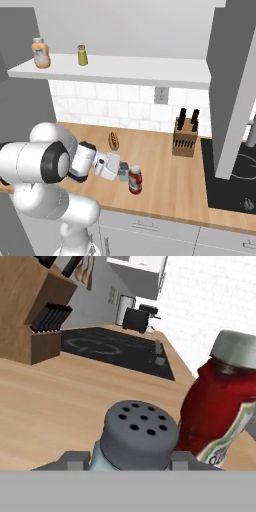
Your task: Put the shaker and condiment bottle from the counter next to their counterparts in the cabinet.
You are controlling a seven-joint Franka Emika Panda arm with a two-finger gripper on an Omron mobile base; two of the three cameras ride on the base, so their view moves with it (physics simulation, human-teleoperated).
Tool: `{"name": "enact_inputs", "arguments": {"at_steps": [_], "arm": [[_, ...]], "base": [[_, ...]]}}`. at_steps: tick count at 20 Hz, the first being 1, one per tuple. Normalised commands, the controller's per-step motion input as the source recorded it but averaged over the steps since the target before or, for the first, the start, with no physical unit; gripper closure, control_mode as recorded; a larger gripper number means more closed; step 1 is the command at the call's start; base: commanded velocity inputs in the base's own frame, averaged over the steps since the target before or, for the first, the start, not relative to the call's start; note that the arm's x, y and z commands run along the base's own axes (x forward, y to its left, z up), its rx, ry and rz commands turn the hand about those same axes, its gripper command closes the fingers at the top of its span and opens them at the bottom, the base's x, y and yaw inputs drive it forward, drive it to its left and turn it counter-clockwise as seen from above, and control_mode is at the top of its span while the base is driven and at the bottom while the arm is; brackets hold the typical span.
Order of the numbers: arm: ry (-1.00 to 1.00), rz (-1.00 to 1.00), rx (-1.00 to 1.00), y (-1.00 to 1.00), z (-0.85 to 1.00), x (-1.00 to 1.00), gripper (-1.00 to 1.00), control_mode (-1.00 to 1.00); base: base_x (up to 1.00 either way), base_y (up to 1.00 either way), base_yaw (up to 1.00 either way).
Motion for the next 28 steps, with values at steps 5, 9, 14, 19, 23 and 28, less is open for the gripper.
{"name": "enact_inputs", "arguments": {"at_steps": [5, 9, 14, 19, 23, 28], "arm": [[0.0, 0.05, -0.03, 0.63, 0.89, 0.0, 1.0, -1.0], [0.0, 0.13, -0.02, 0.62, 1.0, 0.0, 1.0, -1.0], [0.01, 0.18, 0.0, 0.54, 1.0, 0.03, 1.0, -1.0], [0.0, 0.25, 0.0, 0.42, 0.98, 0.05, 1.0, -1.0], [0.09, 0.35, 0.0, 0.24, 0.91, 0.19, 1.0, -1.0], [0.06, 0.37, 0.0, 0.2, 0.83, 0.03, 1.0, -1.0]], "base": [[0.0, 0.0, 0.0], [0.0, 0.0, 0.0], [0.0, 0.0, 0.0], [0.0, 0.0, 0.0], [0.0, 0.0, 0.0], [0.0, 0.0, 0.0]]}}
